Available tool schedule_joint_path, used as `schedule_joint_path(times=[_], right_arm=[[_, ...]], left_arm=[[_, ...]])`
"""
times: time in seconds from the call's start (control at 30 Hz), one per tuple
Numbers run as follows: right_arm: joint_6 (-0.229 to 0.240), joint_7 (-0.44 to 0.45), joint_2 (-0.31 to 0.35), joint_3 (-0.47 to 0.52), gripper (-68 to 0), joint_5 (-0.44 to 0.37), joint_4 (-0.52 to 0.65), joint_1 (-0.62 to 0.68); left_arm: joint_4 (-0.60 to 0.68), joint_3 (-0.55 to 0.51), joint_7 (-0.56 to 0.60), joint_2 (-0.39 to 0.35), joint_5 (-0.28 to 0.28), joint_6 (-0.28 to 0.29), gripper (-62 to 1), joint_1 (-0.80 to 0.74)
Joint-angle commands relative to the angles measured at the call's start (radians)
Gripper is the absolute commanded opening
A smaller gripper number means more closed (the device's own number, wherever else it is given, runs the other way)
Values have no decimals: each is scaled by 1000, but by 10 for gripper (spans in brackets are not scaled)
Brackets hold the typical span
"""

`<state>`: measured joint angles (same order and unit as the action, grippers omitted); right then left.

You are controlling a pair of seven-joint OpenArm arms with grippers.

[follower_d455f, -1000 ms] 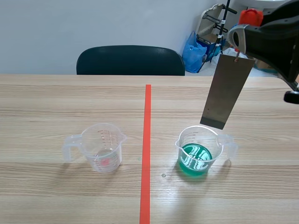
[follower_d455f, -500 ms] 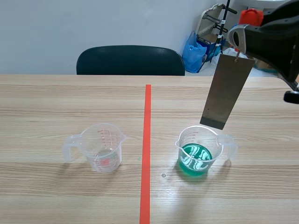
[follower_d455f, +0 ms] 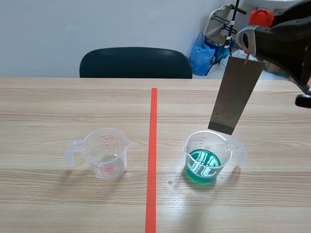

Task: Do the redox reaction experiment

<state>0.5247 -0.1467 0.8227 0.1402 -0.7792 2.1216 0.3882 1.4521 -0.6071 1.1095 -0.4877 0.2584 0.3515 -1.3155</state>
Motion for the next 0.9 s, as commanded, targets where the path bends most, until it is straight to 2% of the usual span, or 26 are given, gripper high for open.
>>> schedule_joint_path(times=[0.0, 0.17, 0.4, 0.87], right_arm=[[-3, 15, 5, 3, -669, -14, 11, -14], [-3, 15, 5, 3, -669, -14, 11, -14], [-3, 15, 5, 3, -669, -14, 11, -14], [-3, 15, 5, 3, -669, -14, 11, -14]], left_arm=[[6, 0, 18, 8, -23, 2, 14, -1], [6, 0, 17, 8, -37, 2, 14, -1], [6, 0, 24, 8, -96, 2, 14, -1], [7, 0, 28, 8, -98, 2, 14, -1]])
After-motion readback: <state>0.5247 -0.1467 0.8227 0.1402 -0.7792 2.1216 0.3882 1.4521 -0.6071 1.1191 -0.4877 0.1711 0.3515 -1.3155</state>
